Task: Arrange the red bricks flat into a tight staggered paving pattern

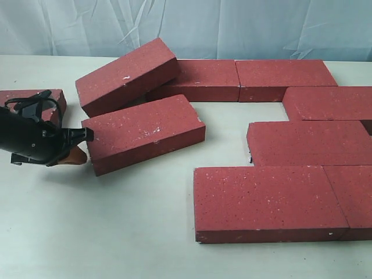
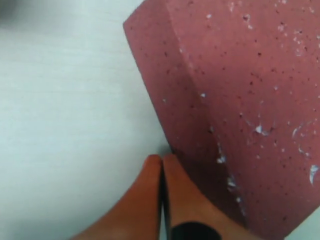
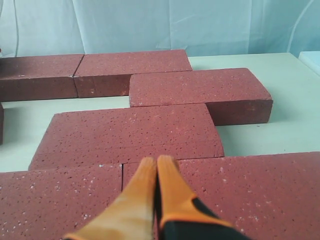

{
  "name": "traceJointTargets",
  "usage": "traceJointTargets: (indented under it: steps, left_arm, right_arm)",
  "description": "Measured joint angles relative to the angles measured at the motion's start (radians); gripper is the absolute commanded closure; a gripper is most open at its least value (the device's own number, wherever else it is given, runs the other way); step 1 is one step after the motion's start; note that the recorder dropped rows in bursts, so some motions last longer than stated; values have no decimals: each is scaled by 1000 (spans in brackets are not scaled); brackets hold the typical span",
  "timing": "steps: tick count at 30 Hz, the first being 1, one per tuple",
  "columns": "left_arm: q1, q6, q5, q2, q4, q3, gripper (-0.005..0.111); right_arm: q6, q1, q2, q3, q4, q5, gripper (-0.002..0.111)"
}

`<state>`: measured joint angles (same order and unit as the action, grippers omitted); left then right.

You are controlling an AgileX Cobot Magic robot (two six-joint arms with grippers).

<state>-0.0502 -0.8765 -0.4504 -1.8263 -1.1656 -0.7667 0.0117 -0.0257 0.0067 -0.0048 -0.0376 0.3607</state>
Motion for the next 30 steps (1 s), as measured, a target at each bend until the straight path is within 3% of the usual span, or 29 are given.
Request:
traceJointTargets:
  steps: [6, 19, 22, 30]
  left_arm:
    - [-1, 31, 27, 85, 68, 0, 107]
    - [-17, 299, 33, 257, 425, -53, 107]
    - [-70, 364, 23, 278, 522, -70, 107]
    - [-293, 561, 14, 289, 793, -103, 107]
  right_arm:
    - [0, 0, 0, 0, 0, 0, 109]
    - [0, 0, 0, 0, 0, 0, 109]
    - [0, 0, 0, 0, 0, 0, 109]
    - [0, 0, 0, 0, 0, 0, 109]
